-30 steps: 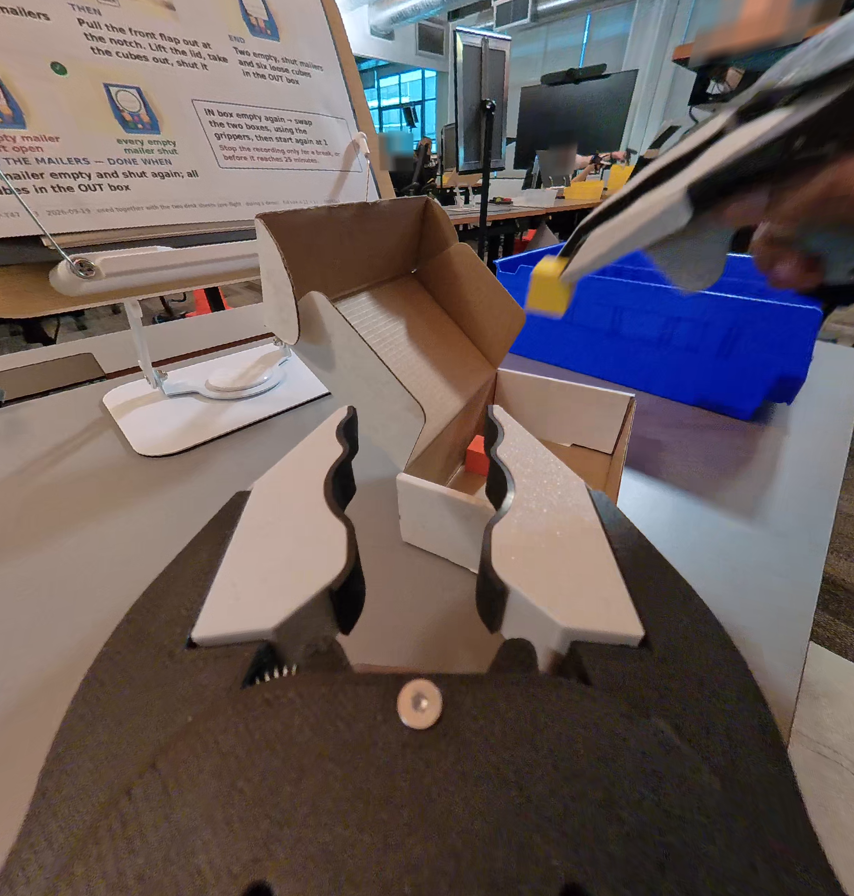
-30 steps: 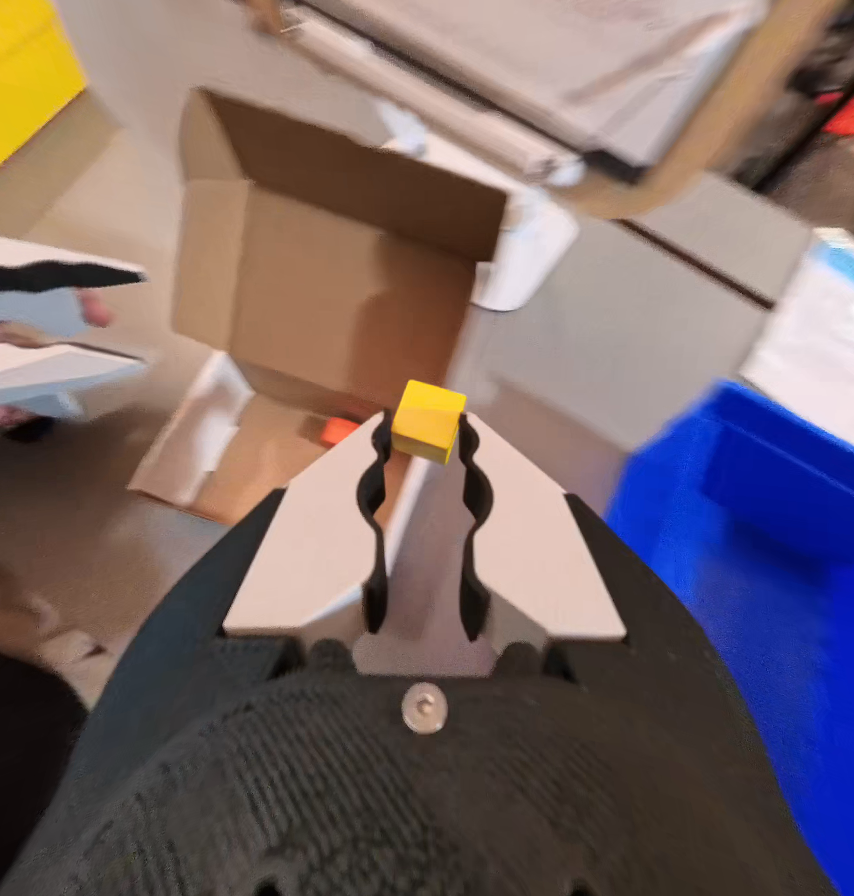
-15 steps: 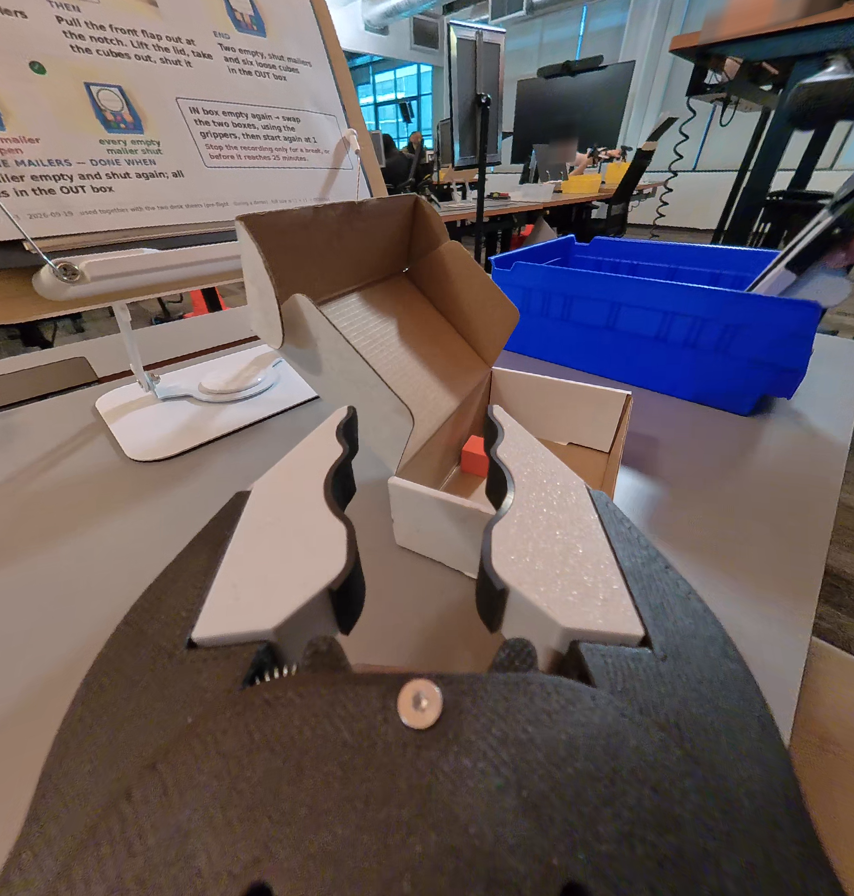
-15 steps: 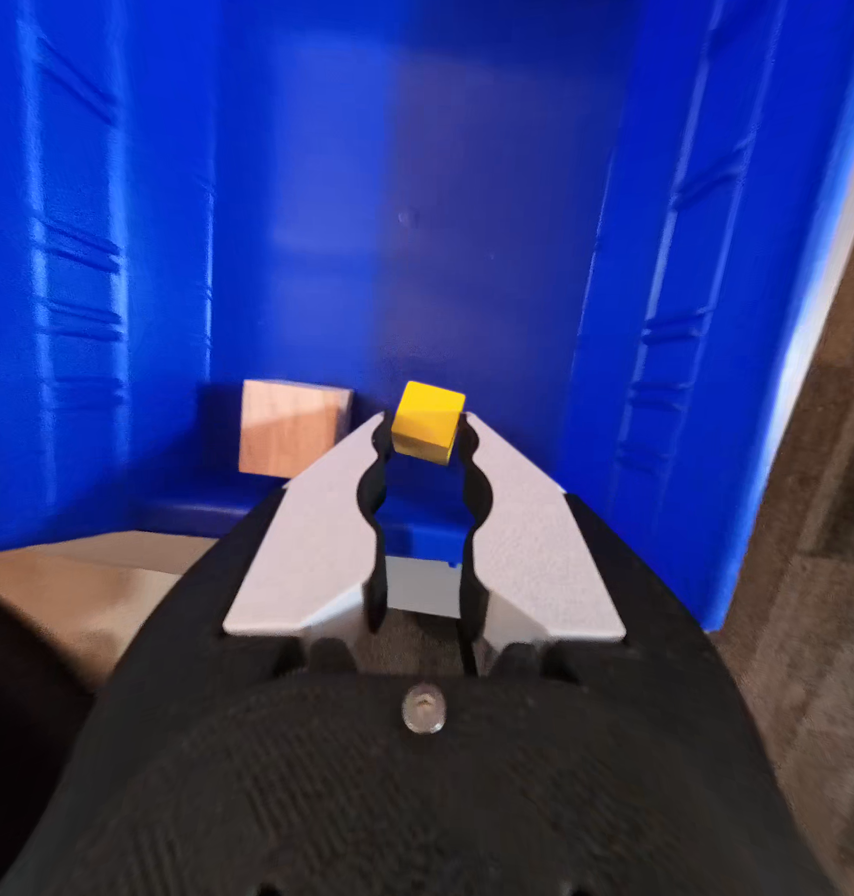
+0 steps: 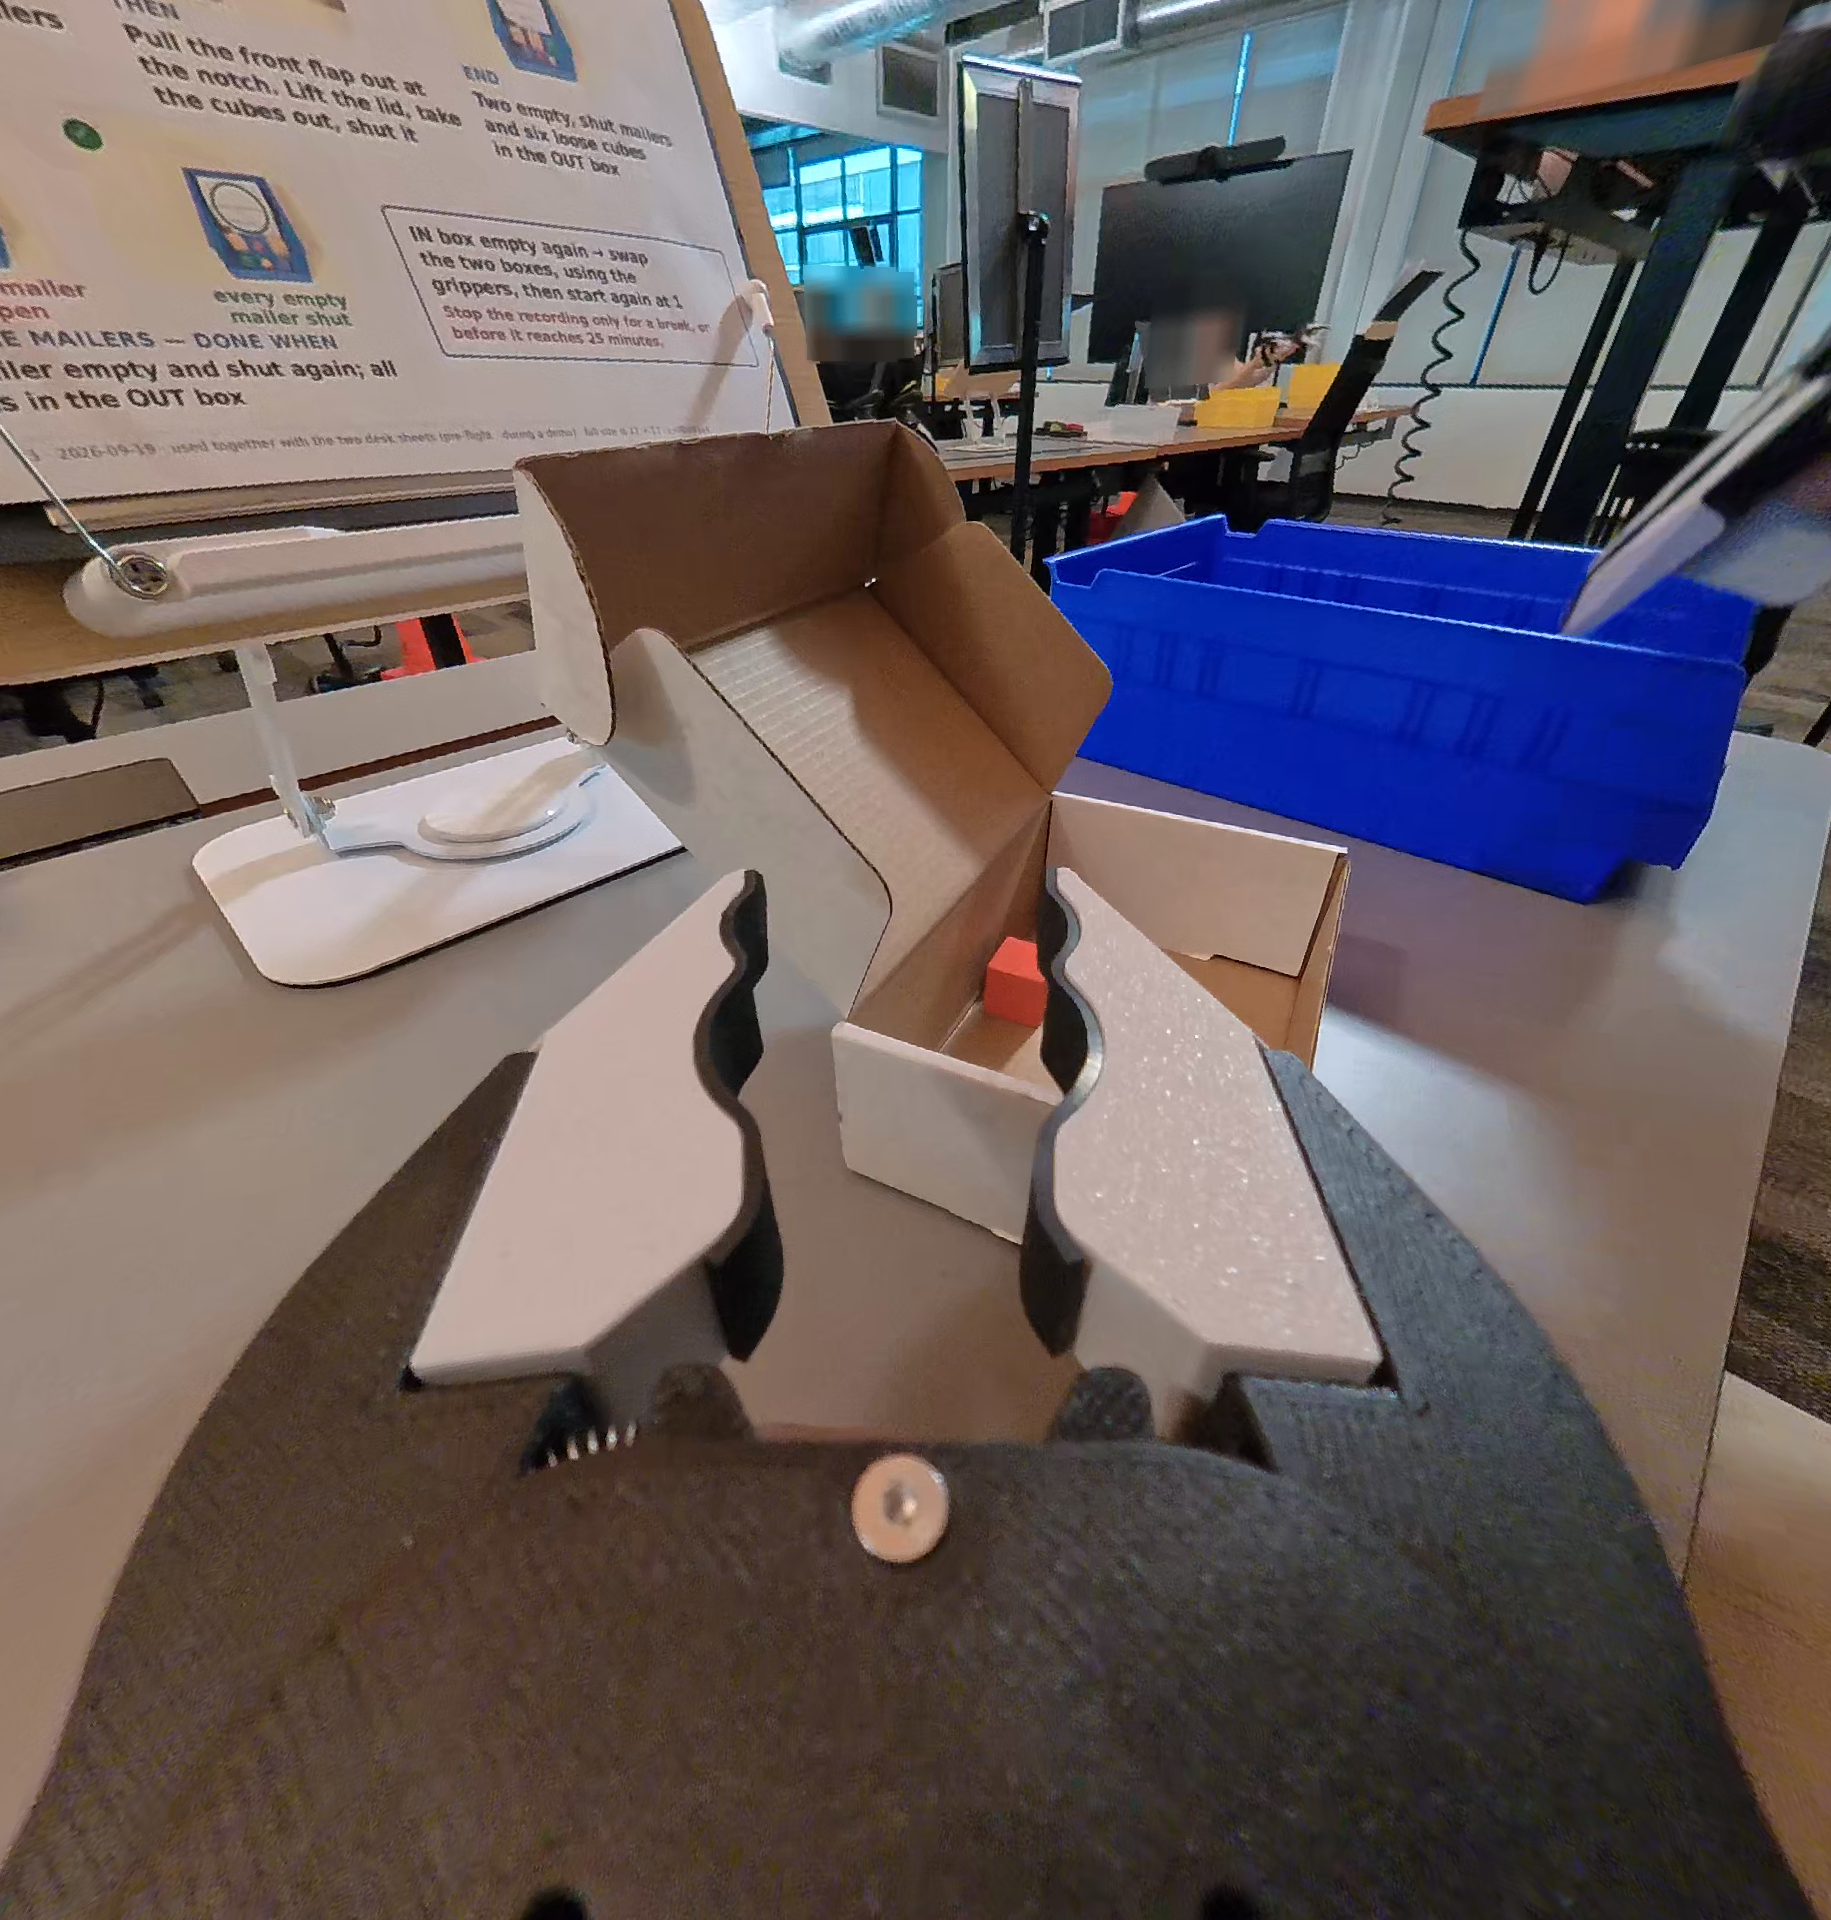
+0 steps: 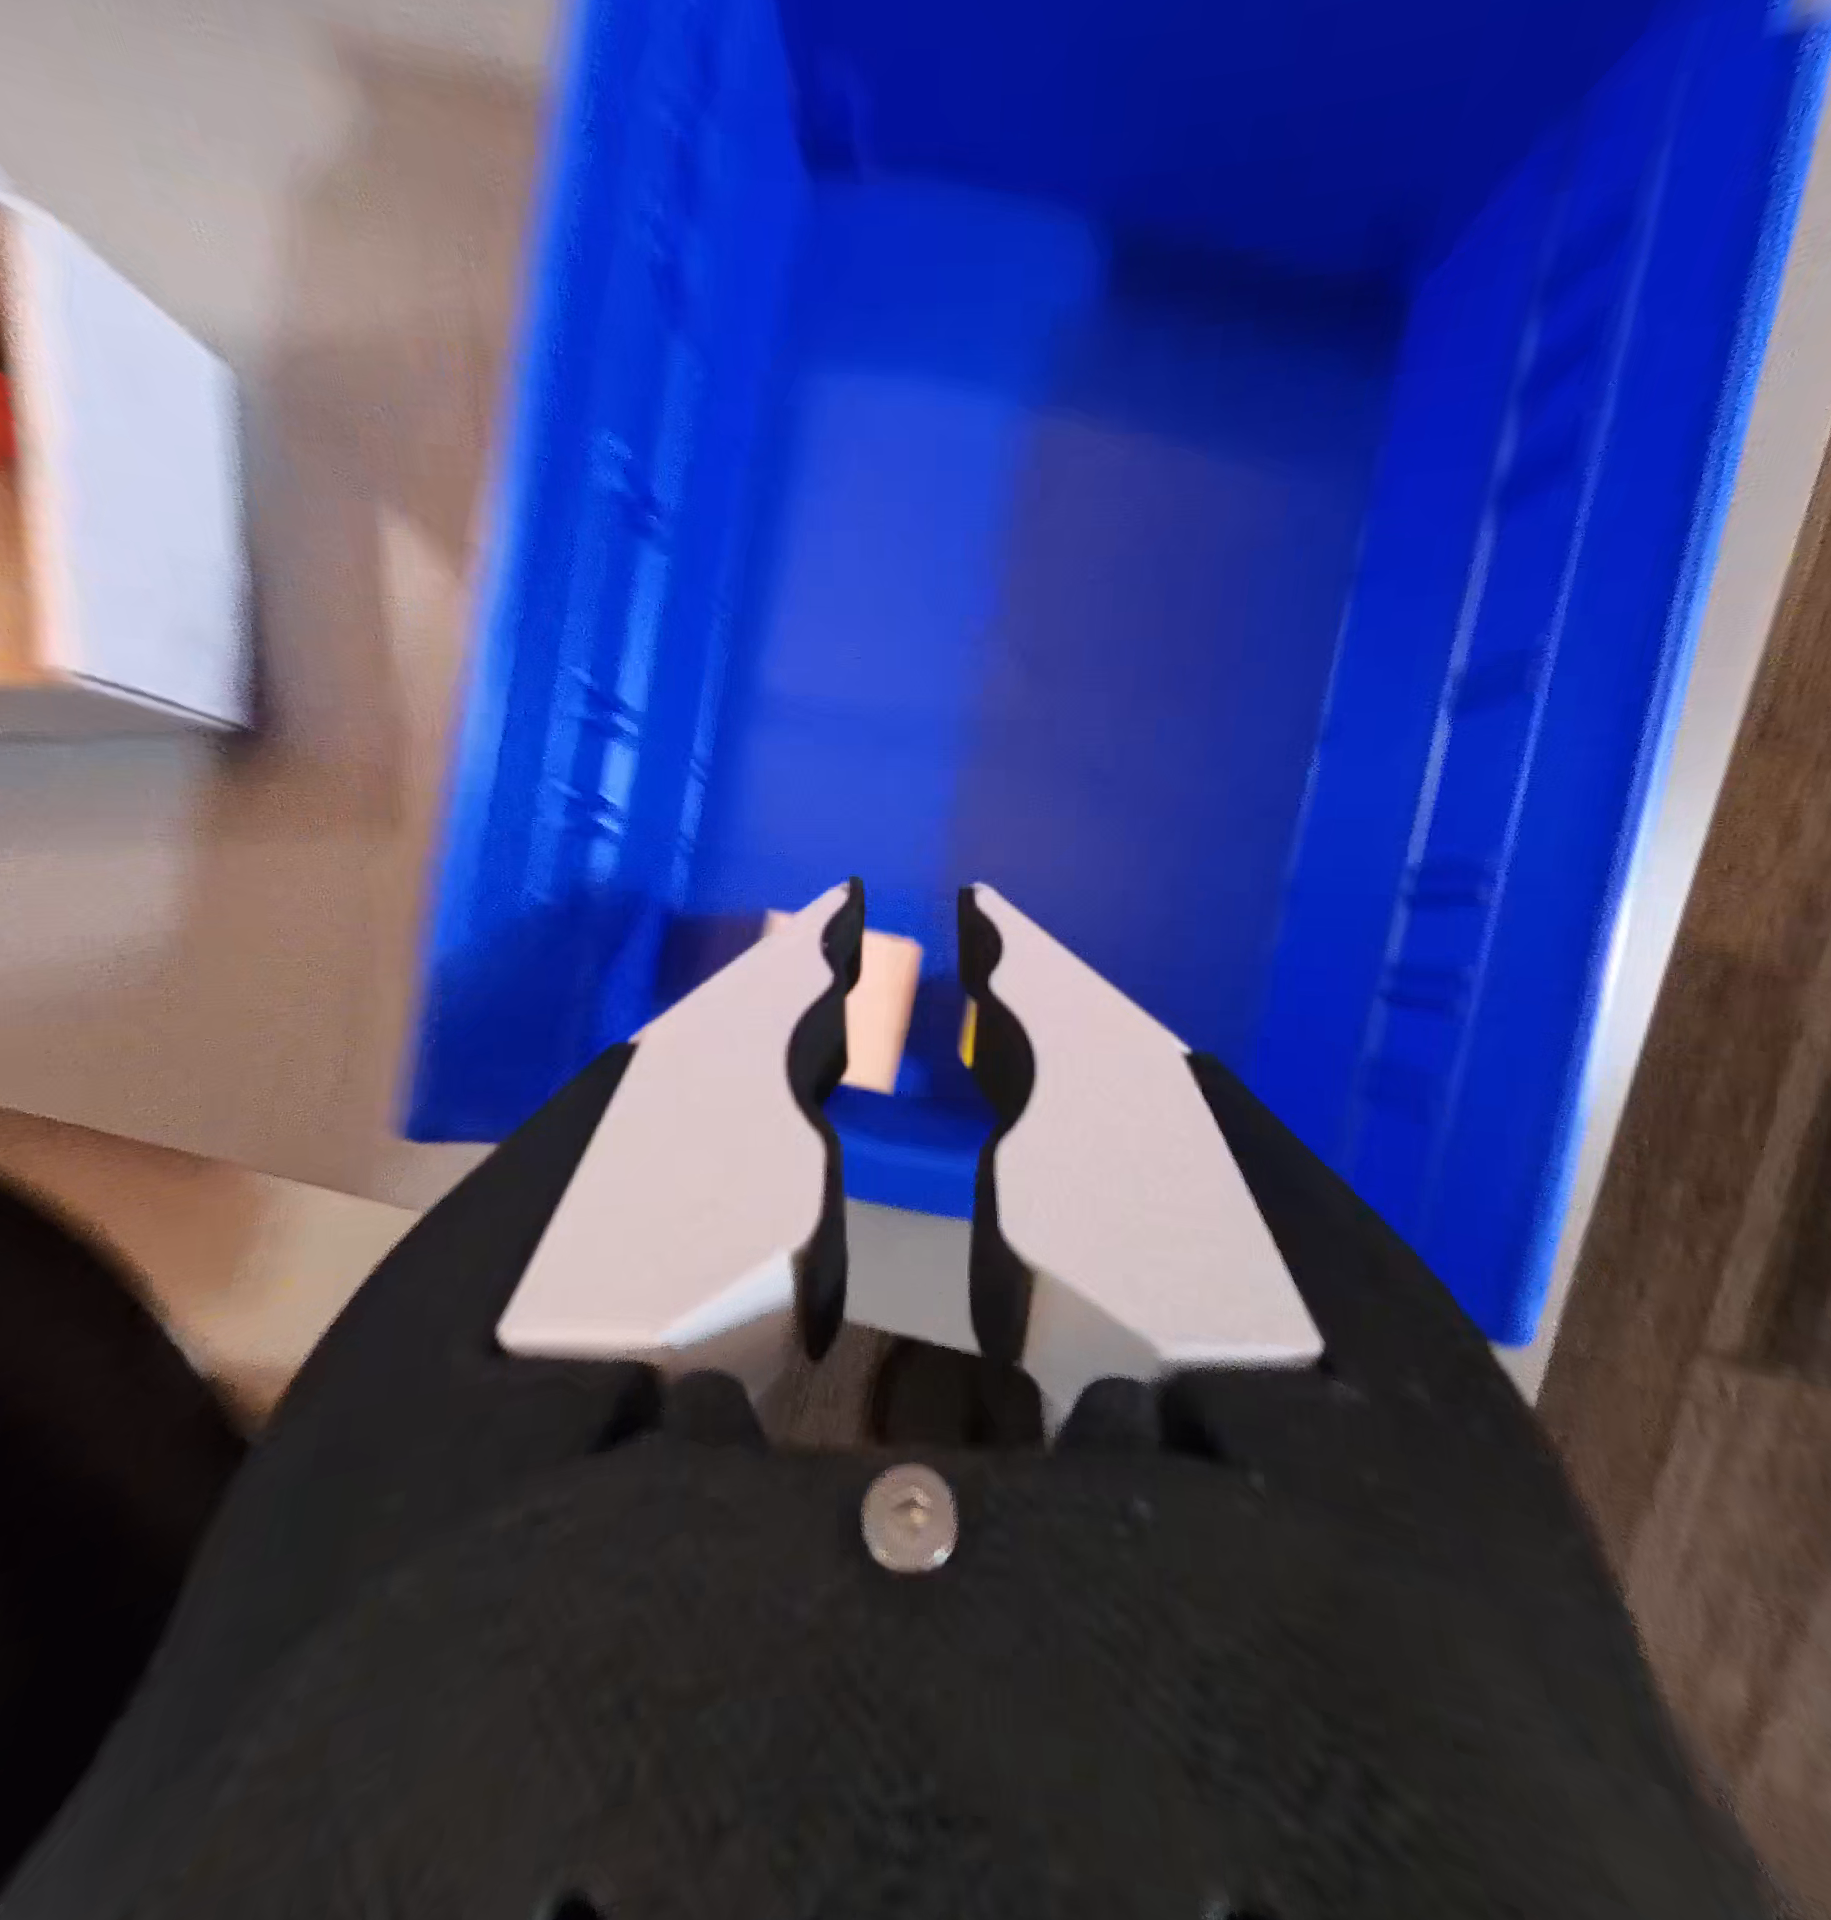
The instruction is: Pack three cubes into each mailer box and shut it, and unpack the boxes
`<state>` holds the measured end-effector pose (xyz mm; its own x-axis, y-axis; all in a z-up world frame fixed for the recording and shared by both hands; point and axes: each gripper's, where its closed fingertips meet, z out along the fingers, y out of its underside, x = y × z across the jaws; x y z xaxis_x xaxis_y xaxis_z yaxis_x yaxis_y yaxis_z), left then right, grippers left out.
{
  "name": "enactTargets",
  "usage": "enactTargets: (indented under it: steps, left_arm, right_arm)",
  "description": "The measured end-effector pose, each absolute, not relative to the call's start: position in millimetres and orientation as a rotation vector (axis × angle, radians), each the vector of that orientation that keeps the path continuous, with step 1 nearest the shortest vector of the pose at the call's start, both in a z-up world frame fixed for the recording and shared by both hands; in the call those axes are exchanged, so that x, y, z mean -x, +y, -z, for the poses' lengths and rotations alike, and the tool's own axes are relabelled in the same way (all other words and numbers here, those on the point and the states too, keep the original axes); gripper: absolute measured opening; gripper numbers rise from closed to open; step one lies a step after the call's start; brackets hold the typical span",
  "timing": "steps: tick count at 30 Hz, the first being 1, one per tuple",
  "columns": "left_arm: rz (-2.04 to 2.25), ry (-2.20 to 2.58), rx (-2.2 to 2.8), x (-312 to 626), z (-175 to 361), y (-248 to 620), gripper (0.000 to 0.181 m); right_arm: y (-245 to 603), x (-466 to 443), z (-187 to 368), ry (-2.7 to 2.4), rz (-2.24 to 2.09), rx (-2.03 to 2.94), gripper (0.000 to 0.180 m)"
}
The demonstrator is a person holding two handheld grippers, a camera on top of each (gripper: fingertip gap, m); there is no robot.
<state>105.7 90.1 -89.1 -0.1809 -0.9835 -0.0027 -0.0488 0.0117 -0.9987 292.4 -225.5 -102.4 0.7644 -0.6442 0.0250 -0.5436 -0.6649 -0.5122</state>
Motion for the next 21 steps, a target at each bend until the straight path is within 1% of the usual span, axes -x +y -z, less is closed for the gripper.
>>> enactTargets:
  steps: [4,7,9,13,17,19,21]
  left_arm:
    - [1.309,1.388,1.147,-106.0,89.4,89.5,0.051]
    - [1.307,1.387,1.145,-105.8,89.2,89.4,0.05]
    - [1.306,1.387,1.141,-105.6,88.9,89.1,0.05]
    - [1.305,1.388,1.132,-105.0,88.5,88.2,0.051]
    - [1.314,1.383,1.135,-104.7,88.1,89.0,0.051]
    - [1.326,1.377,1.141,-104.5,87.7,90.1,0.051]
    - [1.335,1.375,1.149,-104.8,87.8,90.9,0.051]
  right_arm:
    - [-136.7,-260.0,56.4,0.555,0.27,2.309,0.02]
    - [-58.8,-213.6,50.5,0.306,0.161,2.221,0.026]
    - [-16.0,-184.3,66.9,0.224,0.069,2.213,0.027]
    - [29.0,-168.3,129.8,0.238,0.069,2.358,0.027]
    - [43.3,-181.4,161.1,0.291,0.177,2.469,0.032]
    - [40.6,-184.1,175.9,0.296,0.196,2.549,0.039]
    - [42.5,-182.0,181.3,0.267,0.19,2.549,0.03]
